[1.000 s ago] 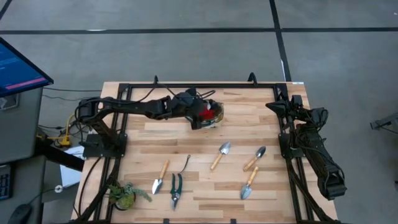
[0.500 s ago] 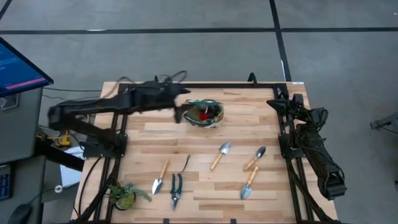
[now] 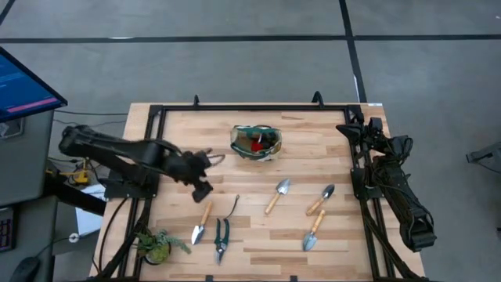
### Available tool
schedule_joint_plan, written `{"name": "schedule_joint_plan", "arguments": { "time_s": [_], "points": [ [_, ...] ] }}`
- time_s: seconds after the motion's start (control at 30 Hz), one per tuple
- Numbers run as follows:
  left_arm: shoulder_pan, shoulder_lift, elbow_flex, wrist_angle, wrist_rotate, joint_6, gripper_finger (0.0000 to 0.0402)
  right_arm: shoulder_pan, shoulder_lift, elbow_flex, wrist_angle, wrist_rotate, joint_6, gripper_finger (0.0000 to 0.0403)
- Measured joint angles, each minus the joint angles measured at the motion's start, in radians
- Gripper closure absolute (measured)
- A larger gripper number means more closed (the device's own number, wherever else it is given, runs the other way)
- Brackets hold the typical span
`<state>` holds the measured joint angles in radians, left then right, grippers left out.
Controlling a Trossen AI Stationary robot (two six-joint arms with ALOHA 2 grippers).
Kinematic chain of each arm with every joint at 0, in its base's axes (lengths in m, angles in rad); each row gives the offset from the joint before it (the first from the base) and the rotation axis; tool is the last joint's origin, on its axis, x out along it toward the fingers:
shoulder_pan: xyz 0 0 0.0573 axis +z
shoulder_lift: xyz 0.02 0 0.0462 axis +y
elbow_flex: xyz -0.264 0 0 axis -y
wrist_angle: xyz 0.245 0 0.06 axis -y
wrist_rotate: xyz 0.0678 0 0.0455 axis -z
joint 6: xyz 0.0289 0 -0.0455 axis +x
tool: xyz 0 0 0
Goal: Pick & Place Garden tools in Gardening bag
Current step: Put the brown trowel into the white gardening bag
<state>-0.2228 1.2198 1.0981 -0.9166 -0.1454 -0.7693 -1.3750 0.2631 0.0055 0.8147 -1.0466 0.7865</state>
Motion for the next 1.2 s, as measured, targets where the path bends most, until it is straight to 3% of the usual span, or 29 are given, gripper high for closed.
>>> {"name": "schedule_joint_plan", "arguments": {
  "time_s": [0.17,0.4,0.7,1.2],
  "points": [
    [-0.033,0.179,0.0,-0.051,0.043,-0.206,0.0115,0.0,0.0,0.0,0.0,0.0,0.0,0.0403],
    [-0.099,0.362,0.0,-0.054,0.102,-0.341,0.0115,0.0,0.0,0.0,0.0,0.0,0.0,0.0403],
    [-0.183,0.439,0.0,-0.045,0.088,-0.488,0.0115,0.0,0.0,0.0,0.0,-0.001,0.0,0.0403],
    [-0.215,0.558,-0.025,0.041,0.052,-0.552,0.0122,0.0,0.0,0.0,0.0,-0.002,0.001,0.0403]
  ]
}}
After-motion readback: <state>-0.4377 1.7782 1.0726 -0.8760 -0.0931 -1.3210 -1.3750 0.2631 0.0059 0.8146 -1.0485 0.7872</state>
